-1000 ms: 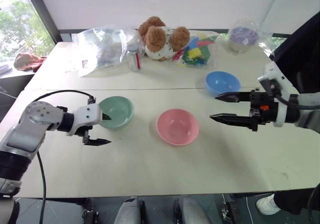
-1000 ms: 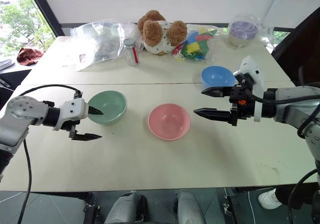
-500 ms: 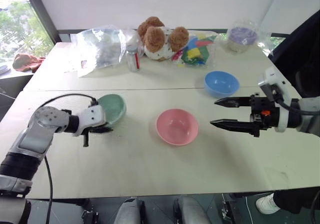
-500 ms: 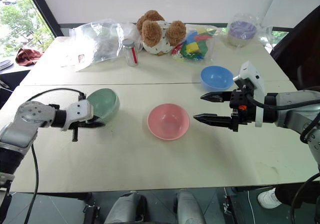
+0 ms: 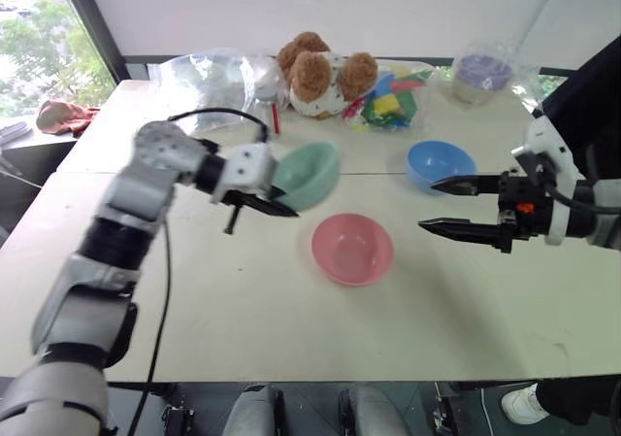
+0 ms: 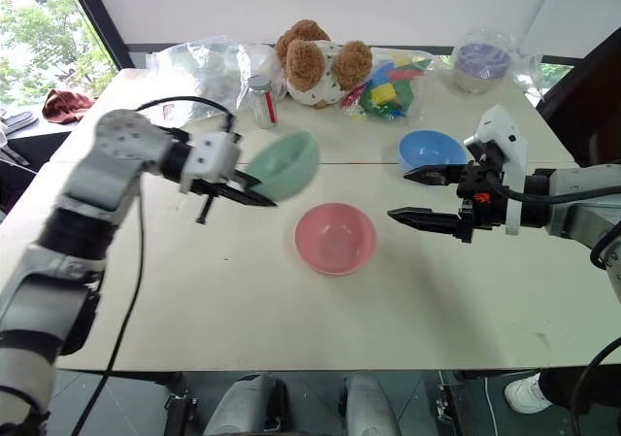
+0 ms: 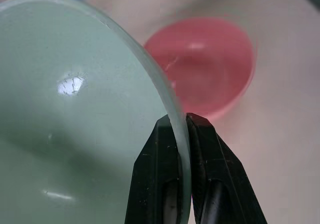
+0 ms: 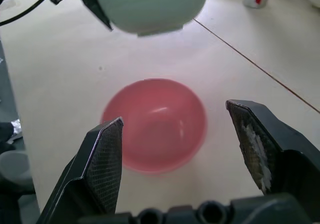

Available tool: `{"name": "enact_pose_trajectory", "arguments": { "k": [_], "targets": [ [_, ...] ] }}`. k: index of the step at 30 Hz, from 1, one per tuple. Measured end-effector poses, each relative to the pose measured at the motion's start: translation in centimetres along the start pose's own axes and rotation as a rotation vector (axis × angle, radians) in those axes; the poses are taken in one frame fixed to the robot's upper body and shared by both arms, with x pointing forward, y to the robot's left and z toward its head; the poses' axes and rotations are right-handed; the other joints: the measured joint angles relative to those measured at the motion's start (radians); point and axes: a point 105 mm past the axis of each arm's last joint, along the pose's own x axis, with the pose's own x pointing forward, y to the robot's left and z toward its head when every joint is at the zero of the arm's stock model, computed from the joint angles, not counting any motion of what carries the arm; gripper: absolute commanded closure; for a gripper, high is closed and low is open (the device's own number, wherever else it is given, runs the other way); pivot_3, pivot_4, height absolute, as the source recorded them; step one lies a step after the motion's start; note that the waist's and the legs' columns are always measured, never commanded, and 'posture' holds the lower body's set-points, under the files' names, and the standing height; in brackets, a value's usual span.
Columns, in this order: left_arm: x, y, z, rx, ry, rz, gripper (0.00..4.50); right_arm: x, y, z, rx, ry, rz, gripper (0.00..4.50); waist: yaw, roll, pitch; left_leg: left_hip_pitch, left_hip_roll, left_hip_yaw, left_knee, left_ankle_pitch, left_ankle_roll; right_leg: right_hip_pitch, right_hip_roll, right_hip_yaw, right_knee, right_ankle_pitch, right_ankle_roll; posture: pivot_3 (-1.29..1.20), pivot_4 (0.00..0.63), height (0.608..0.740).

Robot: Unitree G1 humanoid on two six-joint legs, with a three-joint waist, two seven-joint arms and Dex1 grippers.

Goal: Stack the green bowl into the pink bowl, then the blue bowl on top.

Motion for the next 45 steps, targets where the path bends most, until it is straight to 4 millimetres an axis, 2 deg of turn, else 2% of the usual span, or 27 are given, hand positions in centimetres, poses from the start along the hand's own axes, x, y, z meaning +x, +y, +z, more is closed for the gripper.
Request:
{"name": "enact_pose_trajectory", "arguments": {
  "k": [3,6,17,19,20,26,27,33,39,42,45],
  "targets": [
    [2.3,-0.3,0.0,0.042,0.011,-0.148,4.47,-1.2,-0.5,-0.3,0.021,0.000,-0.064,0.92,-0.004,0.000,0.000,0.001,0.002,-0.001,-0.001,0.000,0.000,0.000,0.002,0.002,0.001,0.000,0.000,0.00,0.150,0.740],
    [3.4,-0.3,0.1,0.102,0.035,-0.223,4.47,-2.3,-0.6,-0.2,0.026,0.006,-0.121,0.92,-0.004,0.000,0.000,0.001,0.002,-0.001,-0.001,0.001,-0.001,0.000,0.002,0.002,0.001,0.000,0.000,0.00,0.150,0.740],
    [5.5,0.3,0.2,0.238,0.093,-0.388,4.47,-3.2,1.3,-0.1,0.025,0.022,-0.185,0.92,0.001,0.000,0.000,0.001,0.001,0.000,0.000,0.001,-0.001,0.000,0.002,0.004,0.001,0.000,0.000,0.00,0.150,0.740],
    [5.8,0.1,-0.1,0.245,0.099,-0.407,3.72,-3.3,1.4,-0.1,0.030,0.023,-0.194,0.92,0.001,0.000,0.000,0.001,0.001,0.000,0.000,0.001,-0.001,0.000,0.002,0.004,0.001,0.000,0.000,0.00,0.150,0.740],
    [5.9,0.0,-0.3,0.245,0.100,-0.415,3.49,-3.3,1.4,-0.1,0.031,0.022,-0.199,0.92,0.001,0.000,0.000,0.001,0.001,-0.001,0.000,0.001,-0.001,0.000,0.003,0.004,0.001,0.000,0.000,0.00,0.150,0.740],
    [6.1,0.0,-0.4,0.228,0.095,-0.423,0.40,-3.3,1.3,-0.1,0.036,0.015,-0.217,0.92,0.001,0.000,0.000,0.001,0.001,-0.001,0.000,0.001,-0.001,0.000,0.003,0.004,0.001,0.000,0.000,0.00,0.150,0.740],
    [5.9,0.1,-0.2,0.213,0.083,-0.414,0.01,-3.3,1.3,-0.1,0.038,0.014,-0.217,0.92,0.000,0.000,0.000,0.001,0.001,-0.001,0.000,0.001,-0.001,0.000,0.003,0.004,0.001,0.000,0.000,0.00,0.150,0.740],
    [2.7,1.7,3.0,0.007,-0.099,-0.280,0.01,-2.7,1.3,-0.2,0.044,0.014,-0.201,0.92,-0.005,0.000,0.000,0.001,0.002,-0.001,0.000,0.001,-0.001,0.000,0.003,0.004,0.001,0.000,0.000,0.00,0.150,0.740],
    [-3.2,3.7,5.2,-0.170,-0.249,-0.072,0.01,-2.0,0.9,-0.3,0.053,0.001,-0.170,0.92,-0.020,0.000,0.000,0.001,0.002,-0.001,-0.001,0.001,-0.001,0.000,0.004,0.004,0.001,0.000,0.000,0.00,0.150,0.740],
    [-5.4,3.5,5.3,-0.229,-0.298,0.006,0.01,-1.8,0.5,-0.8,0.060,0.003,-0.165,0.92,-0.024,0.000,0.000,0.001,0.002,-0.001,-0.001,0.001,-0.001,0.000,0.004,0.004,0.001,-0.001,0.001,0.00,0.150,0.740],
    [-6.6,2.5,3.5,-0.351,-0.339,0.138,0.01,-1.4,-0.4,-1.6,0.062,0.017,-0.169,0.92,-0.027,0.000,0.000,0.001,0.002,-0.001,-0.001,0.001,-0.001,0.000,0.002,0.005,0.002,-0.001,0.001,0.00,0.150,0.740]
  ]
}}
